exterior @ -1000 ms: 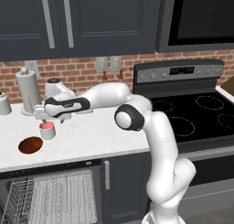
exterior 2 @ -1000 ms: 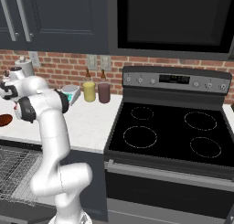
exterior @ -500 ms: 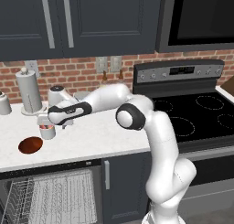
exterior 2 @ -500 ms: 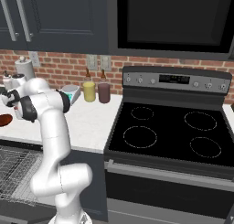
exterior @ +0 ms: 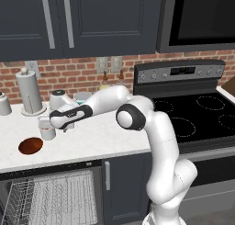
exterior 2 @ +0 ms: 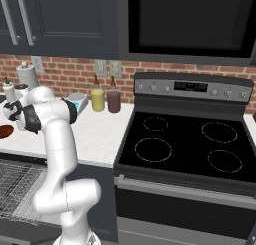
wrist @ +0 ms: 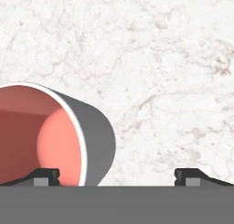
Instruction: Pick up the cup and bowl from the counter, place them in the dishwasher, and close the dishwasher door.
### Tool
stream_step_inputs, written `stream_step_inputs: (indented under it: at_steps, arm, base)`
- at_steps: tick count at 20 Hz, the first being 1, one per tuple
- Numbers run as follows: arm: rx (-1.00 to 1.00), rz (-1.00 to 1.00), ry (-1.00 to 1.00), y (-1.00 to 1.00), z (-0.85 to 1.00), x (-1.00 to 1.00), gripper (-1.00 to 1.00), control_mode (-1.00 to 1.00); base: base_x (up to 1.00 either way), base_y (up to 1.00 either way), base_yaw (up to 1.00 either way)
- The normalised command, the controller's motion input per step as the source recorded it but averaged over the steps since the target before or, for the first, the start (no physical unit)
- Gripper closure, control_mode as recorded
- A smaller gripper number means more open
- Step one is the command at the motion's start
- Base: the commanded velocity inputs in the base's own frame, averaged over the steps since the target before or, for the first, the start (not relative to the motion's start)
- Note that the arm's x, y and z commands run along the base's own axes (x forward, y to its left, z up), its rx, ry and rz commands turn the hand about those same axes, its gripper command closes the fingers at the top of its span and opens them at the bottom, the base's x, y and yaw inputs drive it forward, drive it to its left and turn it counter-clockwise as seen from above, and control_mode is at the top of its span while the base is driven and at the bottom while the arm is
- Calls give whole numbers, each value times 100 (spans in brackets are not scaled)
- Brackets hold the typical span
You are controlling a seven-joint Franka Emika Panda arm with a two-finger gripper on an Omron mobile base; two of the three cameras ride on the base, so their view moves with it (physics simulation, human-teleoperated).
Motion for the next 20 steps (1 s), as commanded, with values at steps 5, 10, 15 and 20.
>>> stream_step_inputs:
  at_steps: [5, 10, 15, 20]
  arm:
    - [0, 0, 0, 0, -7, 0, 100, -100]
    - [0, 0, 0, 0, -1, 0, 100, -100]
    - [0, 0, 0, 0, 0, -3, 100, -100]
    - [0, 0, 0, -20, 21, -53, 100, -100]
  base:
    - [0, 0, 0]
    - [0, 0, 0]
    - [0, 0, 0]
    - [0, 0, 0]
